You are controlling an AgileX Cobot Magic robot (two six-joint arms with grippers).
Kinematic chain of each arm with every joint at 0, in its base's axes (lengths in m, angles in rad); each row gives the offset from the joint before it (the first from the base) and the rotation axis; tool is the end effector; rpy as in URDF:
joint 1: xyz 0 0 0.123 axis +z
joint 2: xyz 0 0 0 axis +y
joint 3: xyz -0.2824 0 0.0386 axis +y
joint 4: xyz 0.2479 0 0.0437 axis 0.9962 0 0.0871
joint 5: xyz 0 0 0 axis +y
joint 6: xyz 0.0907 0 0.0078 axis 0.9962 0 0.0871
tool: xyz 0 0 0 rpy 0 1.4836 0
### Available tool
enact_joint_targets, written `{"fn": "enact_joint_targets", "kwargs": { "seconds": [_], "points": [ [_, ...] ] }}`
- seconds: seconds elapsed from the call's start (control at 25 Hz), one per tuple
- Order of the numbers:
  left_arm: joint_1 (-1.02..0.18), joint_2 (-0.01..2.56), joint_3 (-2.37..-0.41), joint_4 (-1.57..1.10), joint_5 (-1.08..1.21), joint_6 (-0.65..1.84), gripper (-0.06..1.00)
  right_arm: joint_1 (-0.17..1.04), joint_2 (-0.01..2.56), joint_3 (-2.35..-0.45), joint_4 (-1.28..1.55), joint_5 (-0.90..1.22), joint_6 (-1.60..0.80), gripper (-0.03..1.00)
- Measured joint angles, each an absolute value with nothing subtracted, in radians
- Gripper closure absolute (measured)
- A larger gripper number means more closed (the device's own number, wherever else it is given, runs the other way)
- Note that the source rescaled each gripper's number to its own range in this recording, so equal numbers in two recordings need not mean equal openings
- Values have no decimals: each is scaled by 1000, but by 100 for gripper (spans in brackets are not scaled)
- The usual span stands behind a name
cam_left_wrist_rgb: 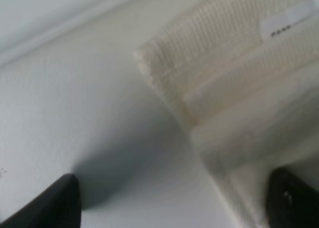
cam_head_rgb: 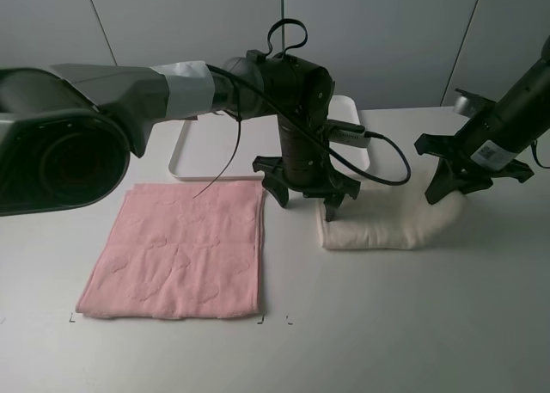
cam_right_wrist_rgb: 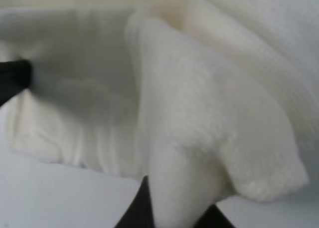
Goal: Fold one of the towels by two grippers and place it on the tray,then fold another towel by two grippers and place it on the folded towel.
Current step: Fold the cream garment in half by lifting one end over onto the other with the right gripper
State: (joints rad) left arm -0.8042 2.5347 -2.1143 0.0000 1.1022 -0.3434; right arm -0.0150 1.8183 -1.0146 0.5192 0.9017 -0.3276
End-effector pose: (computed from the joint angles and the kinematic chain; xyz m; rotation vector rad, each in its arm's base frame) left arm 0.3540 -0.3676 0.1009 0.6910 2.9459 -0.1114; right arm 0.3124 0.0308 0.1554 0.0360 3.0571 0.6193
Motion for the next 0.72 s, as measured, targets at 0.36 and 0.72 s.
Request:
{"fn": "enact_joint_targets", "kwargs": {
  "seconds": [0.36,0.72],
  "points": [
    [-806,2535,-2114,0,1106,-330,-1,-6,1857,-1001,813,933,-476,92],
    [-796,2535,-2114,-7,1114,-315,-1,3,1936,-906,1120,891,-709,92]
  ]
}}
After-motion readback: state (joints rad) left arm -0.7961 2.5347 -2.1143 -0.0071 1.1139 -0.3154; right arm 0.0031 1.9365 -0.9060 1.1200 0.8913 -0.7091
